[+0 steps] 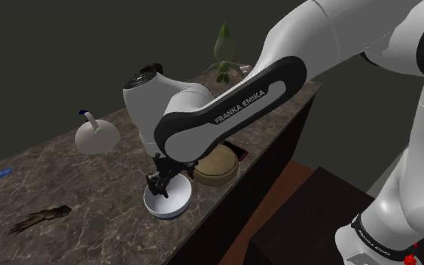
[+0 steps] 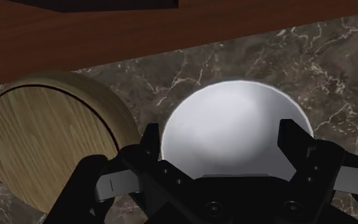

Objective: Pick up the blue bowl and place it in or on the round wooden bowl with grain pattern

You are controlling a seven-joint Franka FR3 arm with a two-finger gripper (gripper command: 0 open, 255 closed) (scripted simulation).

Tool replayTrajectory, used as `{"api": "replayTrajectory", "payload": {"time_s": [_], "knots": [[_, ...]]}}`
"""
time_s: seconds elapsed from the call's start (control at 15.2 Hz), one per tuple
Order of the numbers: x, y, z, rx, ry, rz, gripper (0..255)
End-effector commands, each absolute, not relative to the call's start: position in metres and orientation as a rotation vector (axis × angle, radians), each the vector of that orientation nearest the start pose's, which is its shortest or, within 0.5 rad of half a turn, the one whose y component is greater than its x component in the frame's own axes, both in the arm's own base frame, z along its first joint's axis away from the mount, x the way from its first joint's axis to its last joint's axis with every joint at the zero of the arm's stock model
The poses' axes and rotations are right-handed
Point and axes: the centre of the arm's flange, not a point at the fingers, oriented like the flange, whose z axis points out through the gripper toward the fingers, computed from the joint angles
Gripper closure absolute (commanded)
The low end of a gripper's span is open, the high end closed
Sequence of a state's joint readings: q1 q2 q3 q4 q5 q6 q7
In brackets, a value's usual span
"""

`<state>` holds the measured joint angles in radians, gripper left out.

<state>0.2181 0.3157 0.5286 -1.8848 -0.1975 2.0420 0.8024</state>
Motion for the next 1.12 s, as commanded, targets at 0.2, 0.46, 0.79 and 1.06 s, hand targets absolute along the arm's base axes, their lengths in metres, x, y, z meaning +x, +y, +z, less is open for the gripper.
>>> {"api": "replayTrajectory", "payload": {"time_s": [0.2, 0.46, 0.79, 1.06], "knots": [[0.483, 0.447, 0.323, -3.227, -0.047, 0.09, 0], [0.501, 0.488, 0.302, -3.229, -0.046, 0.074, 0], [0.5, 0.486, 0.276, -3.229, -0.046, 0.074, 0], [0.499, 0.485, 0.263, -3.229, -0.046, 0.074, 0]]}}
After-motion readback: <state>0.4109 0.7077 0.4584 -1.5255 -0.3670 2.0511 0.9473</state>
